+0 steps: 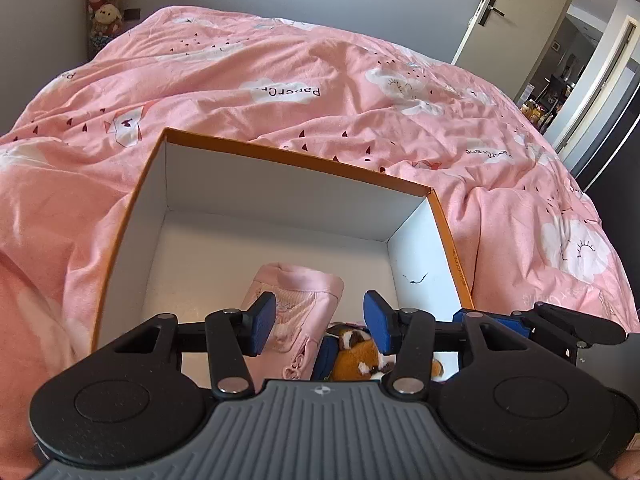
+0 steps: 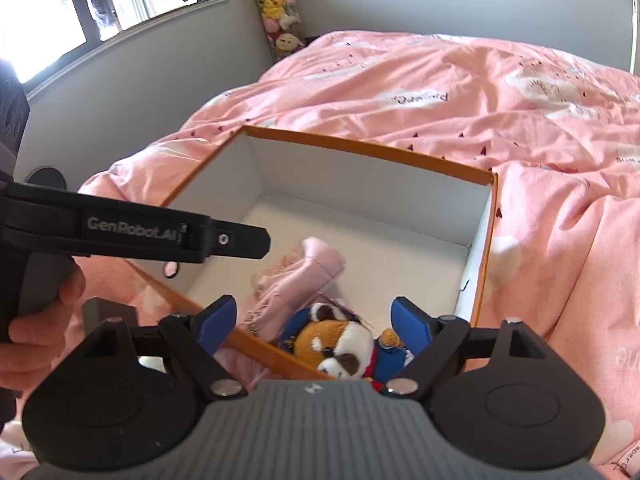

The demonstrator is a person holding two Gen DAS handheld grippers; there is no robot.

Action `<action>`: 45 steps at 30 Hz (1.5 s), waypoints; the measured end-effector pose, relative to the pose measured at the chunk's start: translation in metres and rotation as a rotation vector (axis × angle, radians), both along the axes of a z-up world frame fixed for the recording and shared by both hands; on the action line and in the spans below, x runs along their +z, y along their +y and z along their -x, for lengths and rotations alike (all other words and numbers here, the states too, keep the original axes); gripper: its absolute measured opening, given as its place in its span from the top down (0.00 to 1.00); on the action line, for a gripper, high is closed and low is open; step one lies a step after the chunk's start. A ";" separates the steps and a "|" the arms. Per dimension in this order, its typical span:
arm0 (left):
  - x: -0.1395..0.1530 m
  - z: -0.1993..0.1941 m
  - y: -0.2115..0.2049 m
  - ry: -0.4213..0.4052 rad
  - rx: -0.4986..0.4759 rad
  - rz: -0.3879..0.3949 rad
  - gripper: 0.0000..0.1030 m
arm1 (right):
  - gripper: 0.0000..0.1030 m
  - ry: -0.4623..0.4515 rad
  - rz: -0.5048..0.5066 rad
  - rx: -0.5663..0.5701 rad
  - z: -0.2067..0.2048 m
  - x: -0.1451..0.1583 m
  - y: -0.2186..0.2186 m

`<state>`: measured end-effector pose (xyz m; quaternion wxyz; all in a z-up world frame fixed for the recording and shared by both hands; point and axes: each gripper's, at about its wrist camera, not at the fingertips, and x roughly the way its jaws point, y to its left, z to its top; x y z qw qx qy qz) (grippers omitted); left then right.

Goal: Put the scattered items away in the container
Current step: 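Open both grippers to drop the pouch and raccoon in the box, then grasp the clear round compact with the left gripper while the right grasps the crocheted bunny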

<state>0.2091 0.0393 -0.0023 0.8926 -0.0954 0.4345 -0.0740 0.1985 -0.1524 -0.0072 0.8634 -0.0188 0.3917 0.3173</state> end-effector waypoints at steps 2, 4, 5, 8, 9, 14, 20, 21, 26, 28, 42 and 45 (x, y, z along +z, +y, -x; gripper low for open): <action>0.011 0.016 0.003 -0.014 -0.014 -0.022 0.45 | 0.17 0.005 -0.017 0.013 0.011 0.005 -0.002; 0.019 0.033 0.007 -0.023 -0.017 -0.038 0.45 | 0.17 0.030 -0.042 0.032 0.021 0.007 -0.004; 0.022 0.042 0.009 -0.023 -0.016 -0.044 0.45 | 0.17 0.045 -0.054 0.041 0.027 0.007 -0.004; 0.025 0.064 0.016 -0.006 -0.005 -0.064 0.45 | 0.17 0.073 -0.059 0.071 0.046 0.006 -0.002; 0.025 0.072 0.019 0.002 0.000 -0.068 0.45 | 0.17 0.073 -0.050 0.080 0.053 0.005 -0.001; 0.018 0.103 0.031 0.067 0.052 -0.110 0.45 | 0.17 0.085 -0.030 0.127 0.083 0.004 0.004; 0.006 0.135 0.038 0.143 0.086 -0.142 0.45 | 0.17 0.188 -0.033 0.199 0.115 -0.004 0.013; 0.003 0.138 0.038 0.157 0.085 -0.151 0.45 | 0.17 0.207 -0.026 0.215 0.120 -0.007 0.016; -0.020 0.152 0.031 0.237 0.029 -0.190 0.45 | 0.17 0.270 0.027 0.266 0.137 -0.025 0.027; -0.030 0.157 0.029 0.271 0.006 -0.220 0.45 | 0.17 0.288 0.055 0.269 0.138 -0.031 0.031; -0.073 0.169 0.036 0.378 -0.047 -0.178 0.40 | 0.18 0.367 0.137 0.291 0.142 -0.061 0.045; -0.079 0.169 0.034 0.380 -0.066 -0.156 0.35 | 0.18 0.385 0.122 0.289 0.139 -0.065 0.044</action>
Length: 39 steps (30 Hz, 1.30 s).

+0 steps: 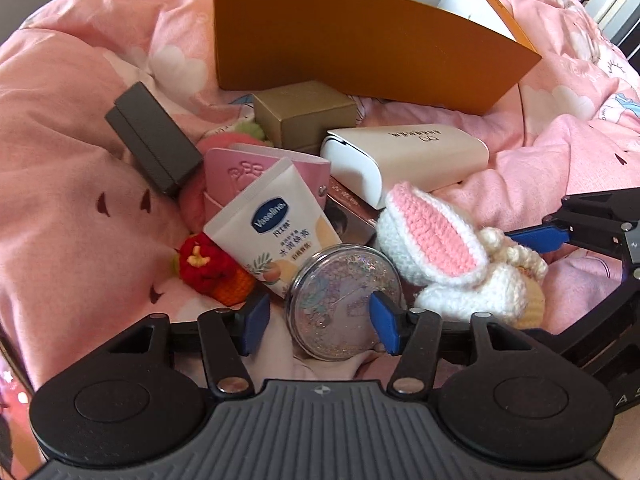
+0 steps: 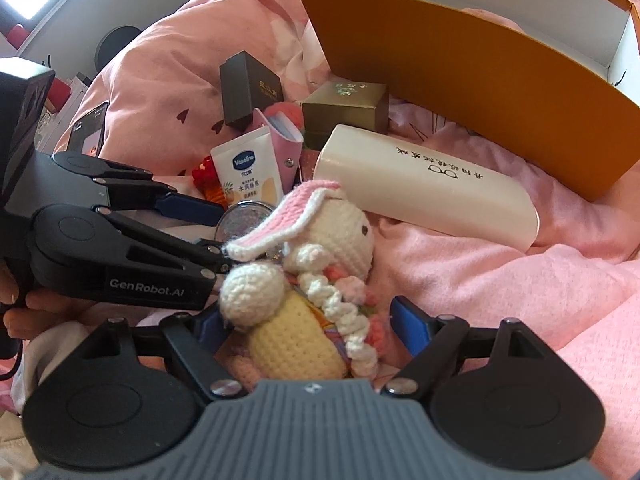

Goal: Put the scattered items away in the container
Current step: 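Grasp the clear round compact with the left gripper while the right grasps the crocheted bunny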

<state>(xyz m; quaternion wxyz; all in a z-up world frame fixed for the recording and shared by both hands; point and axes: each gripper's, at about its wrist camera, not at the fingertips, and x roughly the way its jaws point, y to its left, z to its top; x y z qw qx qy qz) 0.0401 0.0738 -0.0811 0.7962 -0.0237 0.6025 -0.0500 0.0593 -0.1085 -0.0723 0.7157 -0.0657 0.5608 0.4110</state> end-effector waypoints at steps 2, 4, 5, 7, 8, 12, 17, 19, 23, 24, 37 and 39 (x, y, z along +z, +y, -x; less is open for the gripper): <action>-0.004 0.000 0.002 0.006 0.014 0.034 0.35 | 0.18 0.007 0.001 -0.003 -0.001 -0.003 0.000; -0.008 0.000 0.005 0.011 0.026 0.071 0.35 | 0.18 0.018 -0.004 -0.005 -0.002 -0.005 0.000; -0.010 0.000 0.007 0.012 0.028 0.083 0.35 | 0.18 0.022 -0.008 -0.005 -0.002 -0.006 0.000; -0.011 0.000 0.008 0.014 0.033 0.102 0.34 | 0.23 0.035 -0.019 -0.002 -0.003 -0.007 0.000; -0.011 0.001 0.007 0.012 0.034 0.100 0.34 | 0.25 0.038 -0.025 0.002 -0.003 -0.007 0.000; -0.006 0.002 0.003 0.009 0.015 0.079 0.46 | 0.29 -0.002 -0.020 0.022 0.002 0.000 0.001; 0.002 0.004 0.004 0.017 0.022 0.094 0.63 | 0.35 -0.025 -0.019 0.027 0.003 0.009 -0.004; 0.004 0.004 0.006 0.020 0.028 0.104 0.67 | 0.37 -0.024 -0.023 0.022 0.003 0.011 -0.007; 0.012 0.006 -0.002 0.008 0.004 0.100 0.74 | 0.38 -0.033 -0.027 0.019 0.004 0.017 -0.013; 0.013 0.006 -0.003 0.005 -0.006 0.105 0.79 | 0.38 -0.037 -0.027 0.019 0.005 0.018 -0.014; 0.004 0.010 -0.021 -0.001 -0.013 0.112 0.82 | 0.35 0.004 -0.042 0.009 0.001 0.010 -0.015; 0.004 0.011 -0.022 -0.007 -0.021 0.107 0.83 | 0.36 0.012 -0.044 0.012 0.001 0.008 -0.015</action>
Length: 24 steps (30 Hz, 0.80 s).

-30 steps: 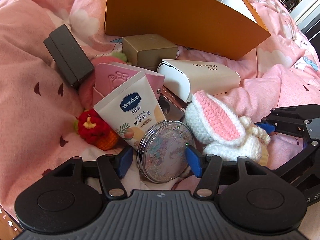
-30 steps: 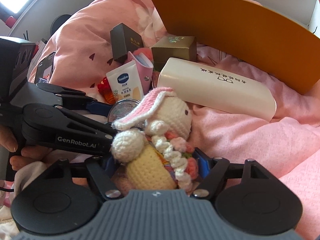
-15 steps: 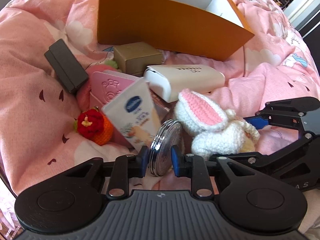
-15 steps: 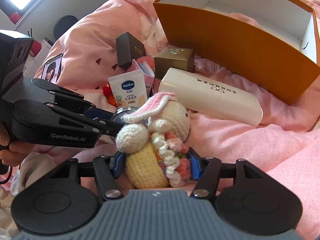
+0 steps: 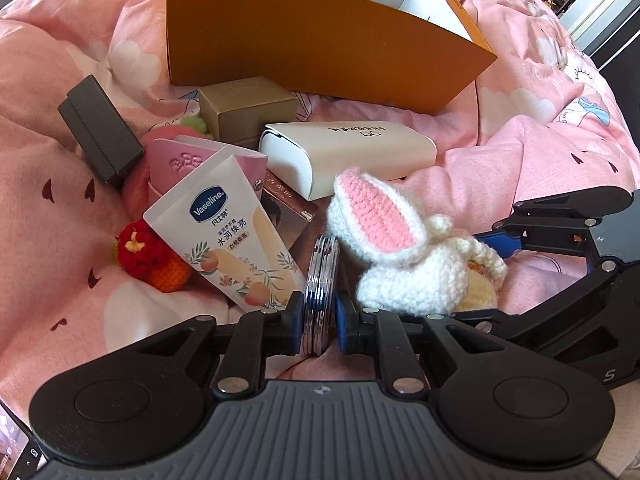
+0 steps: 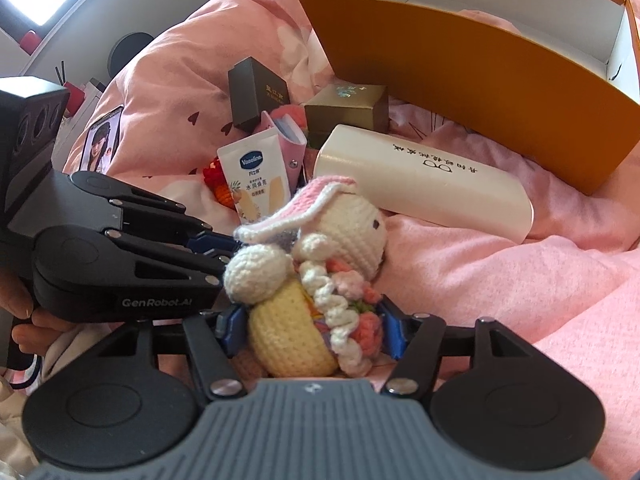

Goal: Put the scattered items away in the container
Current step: 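Grasp the clear round compact with the left gripper while the right grasps the crocheted bunny, then carry the compact and crocheted bunny over the shoebox with both grippers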

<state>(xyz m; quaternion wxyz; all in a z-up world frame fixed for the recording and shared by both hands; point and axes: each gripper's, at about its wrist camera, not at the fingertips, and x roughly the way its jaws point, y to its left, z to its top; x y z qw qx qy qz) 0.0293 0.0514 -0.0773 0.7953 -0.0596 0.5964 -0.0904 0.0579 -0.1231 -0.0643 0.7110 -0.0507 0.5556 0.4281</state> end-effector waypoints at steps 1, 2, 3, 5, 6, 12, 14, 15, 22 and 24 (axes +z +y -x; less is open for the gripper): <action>0.000 0.000 0.000 -0.001 -0.002 0.003 0.83 | 0.37 0.000 -0.006 -0.001 0.000 0.001 -0.001; 0.001 0.000 0.001 -0.005 -0.004 0.011 0.84 | 0.38 -0.003 -0.014 -0.001 0.000 0.003 -0.002; 0.003 0.001 0.001 -0.009 -0.005 0.015 0.85 | 0.38 -0.006 -0.022 0.000 0.000 0.004 -0.003; 0.007 0.002 0.001 -0.022 -0.004 0.016 0.86 | 0.39 -0.019 -0.031 0.003 0.001 0.009 -0.005; 0.010 0.002 0.001 -0.029 -0.002 0.017 0.86 | 0.40 -0.025 -0.035 0.005 0.001 0.011 -0.006; 0.032 0.001 0.005 -0.080 0.013 0.053 0.86 | 0.40 -0.060 -0.093 -0.002 -0.002 0.036 -0.015; 0.040 0.000 0.008 -0.098 0.027 0.069 0.86 | 0.40 -0.074 -0.123 -0.014 -0.006 0.047 -0.019; 0.045 -0.001 0.009 -0.112 0.035 0.073 0.86 | 0.40 -0.089 -0.134 -0.021 -0.008 0.053 -0.021; 0.073 -0.015 0.014 -0.226 0.093 0.080 0.86 | 0.40 -0.230 -0.176 -0.066 -0.024 0.091 -0.030; 0.083 -0.022 0.012 -0.267 0.101 0.084 0.86 | 0.40 -0.275 -0.190 -0.077 -0.031 0.102 -0.032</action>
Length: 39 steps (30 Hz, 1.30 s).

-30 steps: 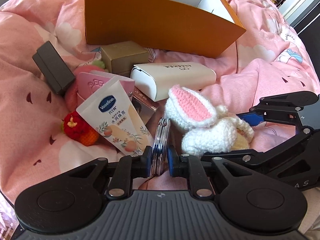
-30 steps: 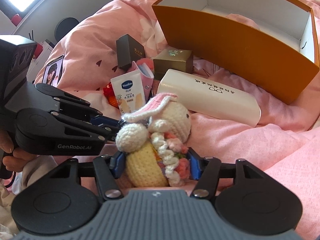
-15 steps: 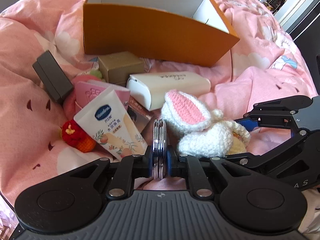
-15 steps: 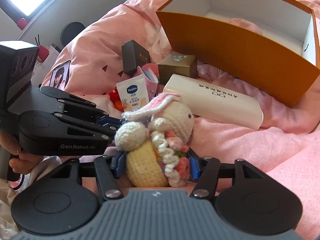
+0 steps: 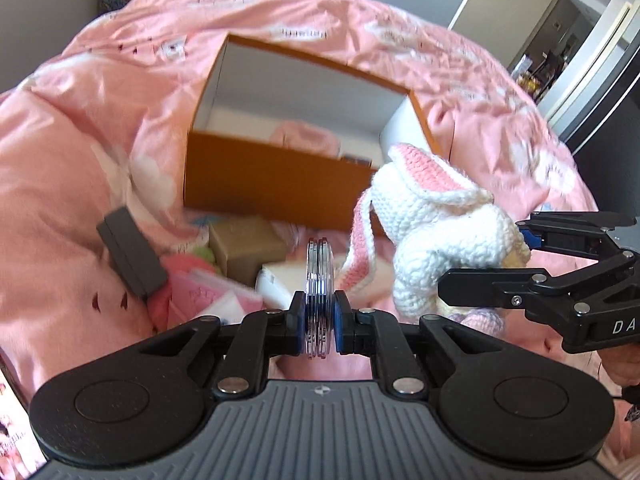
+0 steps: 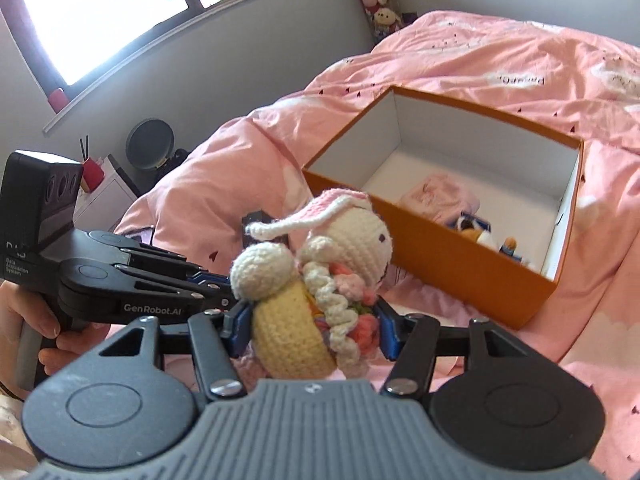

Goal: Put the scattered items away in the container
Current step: 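Carry the compact and crocheted bunny over the shoebox with both grippers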

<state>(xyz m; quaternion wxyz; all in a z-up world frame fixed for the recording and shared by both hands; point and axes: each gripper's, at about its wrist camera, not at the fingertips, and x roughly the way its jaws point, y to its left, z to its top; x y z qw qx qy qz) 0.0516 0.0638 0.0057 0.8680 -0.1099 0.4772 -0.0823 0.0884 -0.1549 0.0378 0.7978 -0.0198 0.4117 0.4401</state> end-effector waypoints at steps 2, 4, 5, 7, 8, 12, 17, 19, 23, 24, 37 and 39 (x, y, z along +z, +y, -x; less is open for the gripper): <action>0.012 -0.007 -0.004 -0.044 -0.002 -0.009 0.86 | 0.40 -0.053 -0.009 -0.018 -0.006 0.011 -0.001; 0.022 -0.016 -0.008 -0.088 -0.005 -0.017 0.86 | 0.40 -0.108 -0.011 -0.038 -0.013 0.020 -0.002; 0.027 -0.021 -0.009 -0.107 -0.004 -0.018 0.86 | 0.40 -0.132 -0.012 -0.048 -0.016 0.023 -0.001; 0.034 -0.032 -0.011 -0.139 0.003 -0.009 0.86 | 0.40 -0.164 -0.020 -0.064 -0.026 0.029 -0.001; 0.037 -0.038 -0.012 -0.153 0.010 -0.002 0.86 | 0.40 -0.168 -0.030 -0.071 -0.032 0.030 -0.001; 0.044 -0.064 -0.013 -0.192 0.044 0.011 0.86 | 0.40 -0.181 -0.040 -0.107 -0.054 0.030 0.003; 0.045 -0.096 -0.015 -0.217 0.069 -0.002 0.86 | 0.40 -0.214 -0.012 -0.162 -0.081 0.023 0.007; 0.041 -0.109 -0.017 -0.220 0.081 -0.020 0.86 | 0.40 -0.218 0.004 -0.185 -0.093 0.018 0.008; 0.026 -0.134 -0.018 -0.196 0.093 -0.005 0.86 | 0.40 -0.234 0.045 -0.214 -0.115 0.006 0.014; 0.021 -0.140 -0.019 -0.187 0.096 -0.002 0.86 | 0.40 -0.236 0.058 -0.221 -0.120 0.003 0.015; -0.042 -0.199 -0.012 -0.048 0.115 0.145 0.86 | 0.40 -0.232 0.254 -0.251 -0.176 -0.047 0.035; -0.049 -0.205 -0.010 -0.032 0.115 0.177 0.86 | 0.40 -0.223 0.275 -0.244 -0.183 -0.054 0.035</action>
